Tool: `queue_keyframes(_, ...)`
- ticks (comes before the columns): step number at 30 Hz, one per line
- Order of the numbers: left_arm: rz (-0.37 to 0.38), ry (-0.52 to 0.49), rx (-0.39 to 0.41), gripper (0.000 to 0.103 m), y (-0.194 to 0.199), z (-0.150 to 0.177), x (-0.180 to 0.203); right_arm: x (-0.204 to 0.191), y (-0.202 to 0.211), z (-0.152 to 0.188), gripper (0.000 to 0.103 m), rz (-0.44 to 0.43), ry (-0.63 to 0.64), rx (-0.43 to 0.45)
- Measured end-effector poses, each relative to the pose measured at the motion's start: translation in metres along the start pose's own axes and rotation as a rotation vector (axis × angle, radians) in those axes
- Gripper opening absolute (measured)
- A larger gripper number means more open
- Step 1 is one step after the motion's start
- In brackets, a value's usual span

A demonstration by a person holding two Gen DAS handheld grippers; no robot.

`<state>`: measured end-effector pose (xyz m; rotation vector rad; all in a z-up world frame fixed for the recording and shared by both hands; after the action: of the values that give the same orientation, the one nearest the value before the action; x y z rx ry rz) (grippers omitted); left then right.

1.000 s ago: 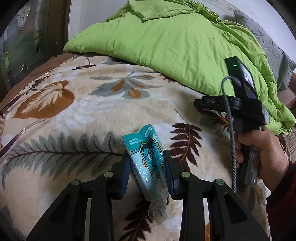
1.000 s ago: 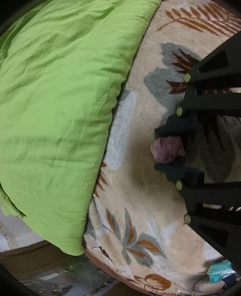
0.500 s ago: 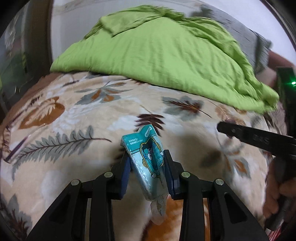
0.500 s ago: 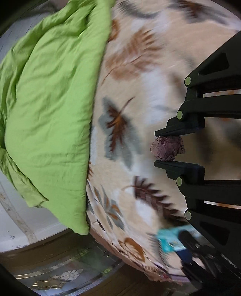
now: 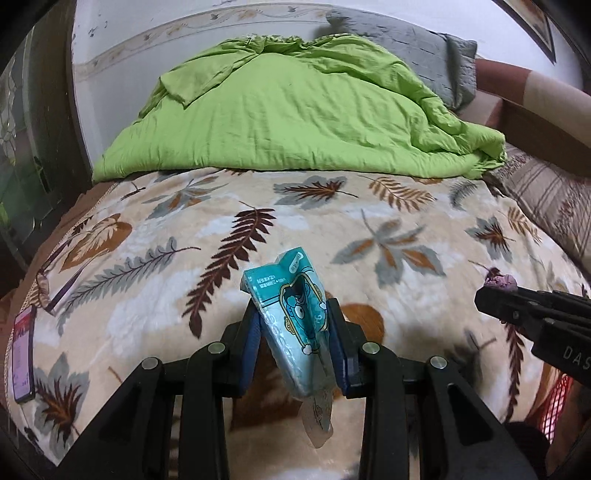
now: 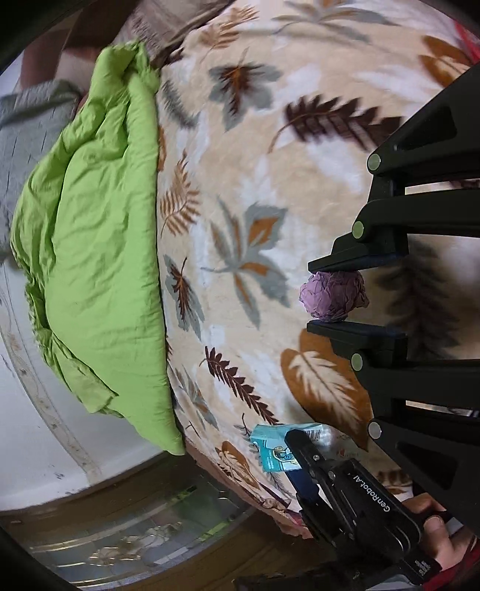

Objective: Collect trash
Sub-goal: 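Hold the wipe pack and pink pom-pom above the bed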

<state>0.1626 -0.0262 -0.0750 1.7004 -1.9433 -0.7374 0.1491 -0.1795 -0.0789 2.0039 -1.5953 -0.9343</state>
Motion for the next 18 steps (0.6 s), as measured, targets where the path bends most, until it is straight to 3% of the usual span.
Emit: queue_keyframes(18,-0.036,-0.032,0.012,0.033,0.016,0.018,0.006,0.000,0.010,0.023,0.027,0.043,-0.013,0.016)
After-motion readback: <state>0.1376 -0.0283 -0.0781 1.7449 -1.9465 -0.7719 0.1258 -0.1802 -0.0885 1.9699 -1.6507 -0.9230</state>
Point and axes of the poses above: each gripper's, at about its wrist camera, not at the fingertips, and y roughly against the way its jaws point, x to its right, z to its underside, the point moved 7 cm from there along -y, roughly the way its jaws point, and after that the axes turned 2 degrees about z, right-handed, at the moved point
